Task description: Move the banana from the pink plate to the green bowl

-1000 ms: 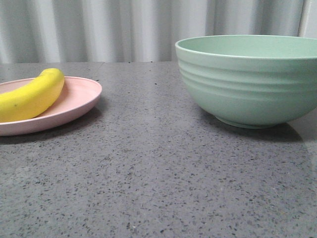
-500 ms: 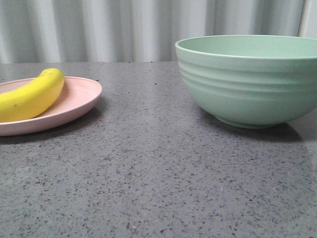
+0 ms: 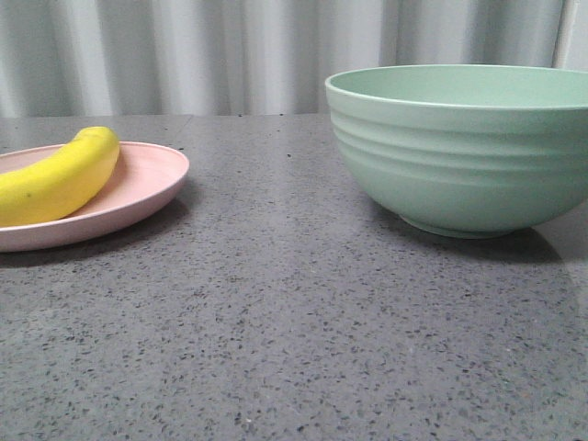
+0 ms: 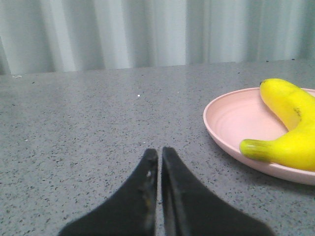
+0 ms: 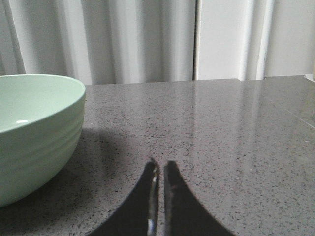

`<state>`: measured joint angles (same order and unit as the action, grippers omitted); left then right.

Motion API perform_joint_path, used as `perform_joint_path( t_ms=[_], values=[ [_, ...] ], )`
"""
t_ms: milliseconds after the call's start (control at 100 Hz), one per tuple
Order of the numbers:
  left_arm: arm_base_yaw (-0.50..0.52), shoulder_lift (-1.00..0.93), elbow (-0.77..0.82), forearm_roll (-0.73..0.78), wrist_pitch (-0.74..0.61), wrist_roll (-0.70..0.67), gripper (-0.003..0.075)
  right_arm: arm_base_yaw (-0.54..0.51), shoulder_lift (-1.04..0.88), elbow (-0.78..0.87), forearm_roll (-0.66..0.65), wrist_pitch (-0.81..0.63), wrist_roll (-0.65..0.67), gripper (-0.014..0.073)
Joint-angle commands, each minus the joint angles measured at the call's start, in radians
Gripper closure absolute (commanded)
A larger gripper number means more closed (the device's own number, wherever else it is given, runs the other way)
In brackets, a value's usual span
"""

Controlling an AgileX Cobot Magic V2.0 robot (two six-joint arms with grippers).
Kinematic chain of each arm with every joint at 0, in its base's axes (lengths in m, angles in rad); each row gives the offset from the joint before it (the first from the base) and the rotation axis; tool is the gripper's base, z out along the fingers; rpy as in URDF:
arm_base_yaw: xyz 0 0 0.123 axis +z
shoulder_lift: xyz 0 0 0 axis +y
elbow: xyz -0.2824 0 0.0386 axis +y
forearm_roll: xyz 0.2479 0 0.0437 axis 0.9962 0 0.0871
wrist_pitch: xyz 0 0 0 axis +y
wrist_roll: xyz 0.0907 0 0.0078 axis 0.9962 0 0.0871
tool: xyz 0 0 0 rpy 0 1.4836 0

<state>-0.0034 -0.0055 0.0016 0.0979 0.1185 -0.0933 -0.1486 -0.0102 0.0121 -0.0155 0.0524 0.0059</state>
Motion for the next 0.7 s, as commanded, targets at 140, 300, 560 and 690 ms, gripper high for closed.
perform_joint_path(
  t_ms=[140, 300, 560, 690],
  values=[
    [0.001, -0.025, -0.030, -0.019, -0.098, -0.006, 0.0739, 0.000, -0.018, -0.005, 0.052, -0.052, -0.006, 0.0669],
    [0.001, 0.048, -0.160, -0.016, -0.012, -0.008, 0.0739, 0.028, 0.025, -0.104, 0.088, 0.055, -0.006, 0.0664],
    [0.001, 0.256, -0.331, -0.014, -0.022, -0.008, 0.0739, 0.034, 0.235, -0.292, 0.088, 0.191, -0.006, 0.0664],
    [0.001, 0.328, -0.347, -0.014, -0.096, -0.008, 0.0738, 0.034, 0.349, -0.360, 0.088, 0.193, -0.006, 0.0664]
  ],
)
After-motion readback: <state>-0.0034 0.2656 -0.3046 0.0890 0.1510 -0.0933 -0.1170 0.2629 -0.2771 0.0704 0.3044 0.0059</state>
